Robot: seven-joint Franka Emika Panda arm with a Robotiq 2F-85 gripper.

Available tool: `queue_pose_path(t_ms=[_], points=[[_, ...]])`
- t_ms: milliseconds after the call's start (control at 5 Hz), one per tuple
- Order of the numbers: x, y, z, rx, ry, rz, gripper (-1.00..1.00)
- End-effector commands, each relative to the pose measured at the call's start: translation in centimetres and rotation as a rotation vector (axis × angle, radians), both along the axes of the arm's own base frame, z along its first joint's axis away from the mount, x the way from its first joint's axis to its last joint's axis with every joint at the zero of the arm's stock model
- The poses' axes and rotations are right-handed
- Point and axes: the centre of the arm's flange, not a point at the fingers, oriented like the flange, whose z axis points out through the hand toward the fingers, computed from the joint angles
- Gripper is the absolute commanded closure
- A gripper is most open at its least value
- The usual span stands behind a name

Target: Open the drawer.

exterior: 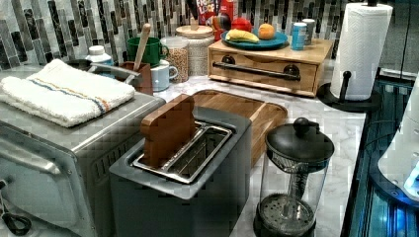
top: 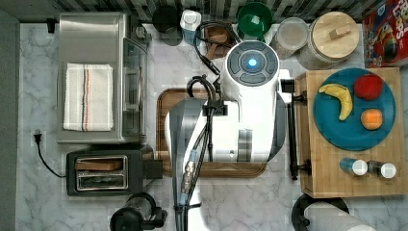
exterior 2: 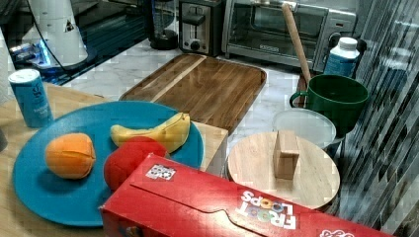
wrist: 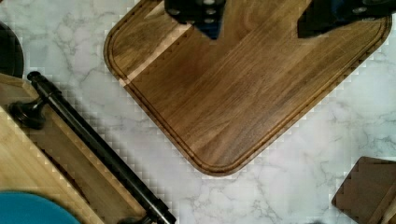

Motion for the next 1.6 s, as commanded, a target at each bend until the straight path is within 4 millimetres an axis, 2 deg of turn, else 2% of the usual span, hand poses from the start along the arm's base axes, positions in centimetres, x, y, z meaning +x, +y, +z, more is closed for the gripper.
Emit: queue_pose_path(t_ms=[200,400,600,800,1200,1400,1600], points=[[0.1,0.0,-0.2,-0.001,0.002,0.002,-1.00],[0.1,0.0,-0.2,-0.001,0.002,0.002,-1.00],[-0.5,-1.3,0.1,0.060,0.011,0.097,-1.00],[-0.9,-3.6,1.7,0.075,0.026,0.187,-1.00],[-3.7,-7.1,-0.5,0.093,0.026,0.398,-1.00],[-4.6,-7.7,-3.3,0.088,0.034,0.481,-1.00],[-5.2,-9.4,-4.2,0.095,0.039,0.555,-1.00]])
